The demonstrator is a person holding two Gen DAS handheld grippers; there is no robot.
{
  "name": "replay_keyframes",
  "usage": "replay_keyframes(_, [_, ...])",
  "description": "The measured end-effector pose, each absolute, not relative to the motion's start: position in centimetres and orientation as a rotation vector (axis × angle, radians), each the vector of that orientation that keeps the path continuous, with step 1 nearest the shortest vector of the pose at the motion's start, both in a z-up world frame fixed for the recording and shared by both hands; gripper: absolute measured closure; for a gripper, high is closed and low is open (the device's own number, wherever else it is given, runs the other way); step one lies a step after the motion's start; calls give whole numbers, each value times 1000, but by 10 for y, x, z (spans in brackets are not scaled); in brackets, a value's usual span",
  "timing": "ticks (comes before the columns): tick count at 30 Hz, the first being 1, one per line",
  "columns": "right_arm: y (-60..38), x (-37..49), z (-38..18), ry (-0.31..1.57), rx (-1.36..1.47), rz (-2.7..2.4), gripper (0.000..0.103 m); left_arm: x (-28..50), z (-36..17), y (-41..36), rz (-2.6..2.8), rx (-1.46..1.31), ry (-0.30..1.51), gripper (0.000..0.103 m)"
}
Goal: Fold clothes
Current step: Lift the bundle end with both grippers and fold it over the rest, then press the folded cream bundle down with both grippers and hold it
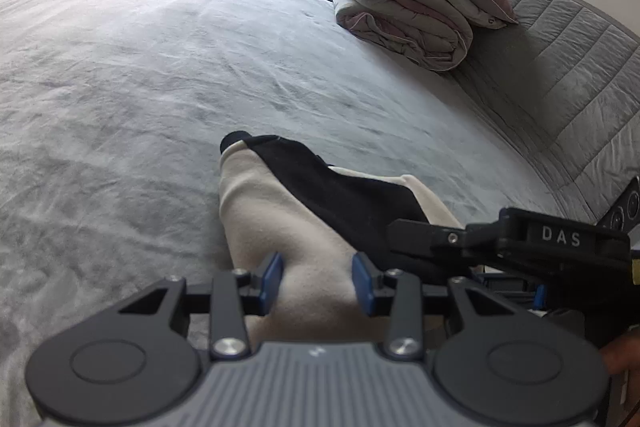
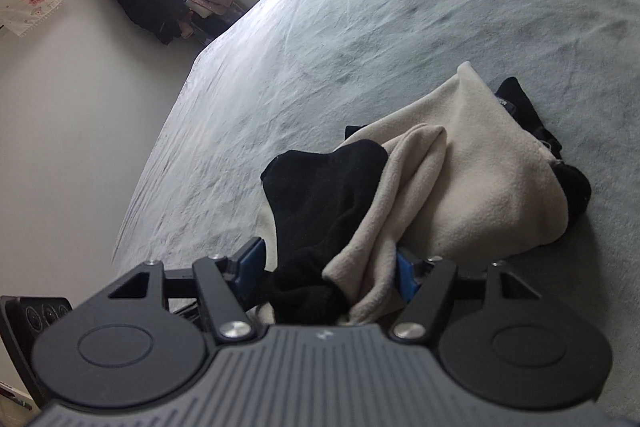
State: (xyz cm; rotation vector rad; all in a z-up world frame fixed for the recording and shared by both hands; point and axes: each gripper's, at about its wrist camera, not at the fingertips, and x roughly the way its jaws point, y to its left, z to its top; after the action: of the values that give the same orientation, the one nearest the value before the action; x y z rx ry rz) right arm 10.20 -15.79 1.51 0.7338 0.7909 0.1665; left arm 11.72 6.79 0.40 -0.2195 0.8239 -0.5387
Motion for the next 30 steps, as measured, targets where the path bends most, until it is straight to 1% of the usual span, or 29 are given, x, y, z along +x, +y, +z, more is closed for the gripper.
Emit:
replay_keyframes(1, [-158,102,15,785,726,163,39,116,4,66,-539,-210,816,64])
replay_keyframes(2, [-159,103,14,780,719,160,47,115,5,65,-538,-201,808,64])
replay_keyframes(5, [-160,103,13,763,696,151,63,114,6,63,-542,-196,787,63])
replay_keyframes(8, [-161,104,12,746,673,142,71,113,8,64,-556,-215,763,64])
replay_keyframes(10, [-166,104,15,726,694,157,72,114,10,66,-572,-241,745,64])
replay_keyframes(11, [-171,104,18,710,703,162,73,114,12,68,-583,-259,734,66])
replay_keyframes(18, [-204,106,27,624,759,190,73,117,14,66,-646,-306,675,70])
replay_keyframes(27, [-233,105,15,630,829,151,75,121,7,51,-720,-309,644,73])
replay_keyframes(30, [-242,106,11,633,823,117,76,124,-2,47,-749,-326,669,74])
